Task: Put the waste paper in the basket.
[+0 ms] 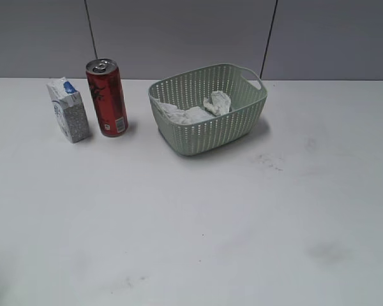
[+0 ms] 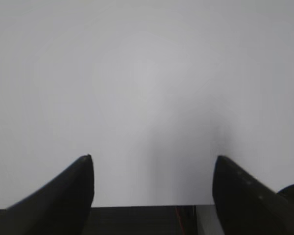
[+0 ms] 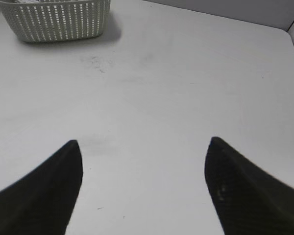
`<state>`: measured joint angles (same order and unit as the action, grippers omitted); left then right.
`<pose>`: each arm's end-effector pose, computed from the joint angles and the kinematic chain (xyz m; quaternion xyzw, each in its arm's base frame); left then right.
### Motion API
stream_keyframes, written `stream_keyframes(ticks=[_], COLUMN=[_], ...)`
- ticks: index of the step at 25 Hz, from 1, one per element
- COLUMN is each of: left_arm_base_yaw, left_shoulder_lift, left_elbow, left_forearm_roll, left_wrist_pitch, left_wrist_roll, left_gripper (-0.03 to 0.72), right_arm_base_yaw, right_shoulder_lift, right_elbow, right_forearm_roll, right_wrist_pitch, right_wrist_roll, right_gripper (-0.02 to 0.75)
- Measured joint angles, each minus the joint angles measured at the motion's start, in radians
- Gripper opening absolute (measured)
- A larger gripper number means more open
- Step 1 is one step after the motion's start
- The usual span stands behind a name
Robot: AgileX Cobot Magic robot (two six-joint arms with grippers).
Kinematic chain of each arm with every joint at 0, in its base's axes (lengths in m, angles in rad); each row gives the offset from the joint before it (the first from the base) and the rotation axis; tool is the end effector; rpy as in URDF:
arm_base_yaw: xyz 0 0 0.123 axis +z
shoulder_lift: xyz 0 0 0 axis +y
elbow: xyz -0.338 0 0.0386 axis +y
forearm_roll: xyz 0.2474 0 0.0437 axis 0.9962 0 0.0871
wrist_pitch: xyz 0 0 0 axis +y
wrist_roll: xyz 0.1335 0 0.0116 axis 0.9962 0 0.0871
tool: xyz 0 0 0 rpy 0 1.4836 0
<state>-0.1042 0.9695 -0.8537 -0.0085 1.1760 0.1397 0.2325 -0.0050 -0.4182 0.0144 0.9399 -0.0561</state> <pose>0.1385 -0.0155 0.3132 0.1187 0.9761 -0.0009 0.1821 -0.0089 -0.0005 0.2455 -0.1206 0.8328 0.0547 0.5374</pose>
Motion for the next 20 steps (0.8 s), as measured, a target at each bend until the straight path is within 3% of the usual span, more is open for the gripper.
stream_keyframes(ticks=[9, 20], left_arm_base_yaw=[0.000, 0.000], left_shoulder_lift=[-0.449, -0.901], left_elbow=[0.277, 0.317], left_forearm_roll=[-0.003, -0.032], left_wrist_pitch=[0.008, -0.063], left_wrist_roll=[0.000, 0.000], left_gripper=[0.573, 0.573], right_arm_base_yaw=[0.000, 0.000], right_shoulder_lift=[0.000, 0.000], right_elbow=[0.000, 0.000], right_forearm_roll=[0.000, 0.001], right_wrist_pitch=[0.000, 0.000], right_wrist_roll=[0.000, 0.000], right_gripper=[0.588, 0.588])
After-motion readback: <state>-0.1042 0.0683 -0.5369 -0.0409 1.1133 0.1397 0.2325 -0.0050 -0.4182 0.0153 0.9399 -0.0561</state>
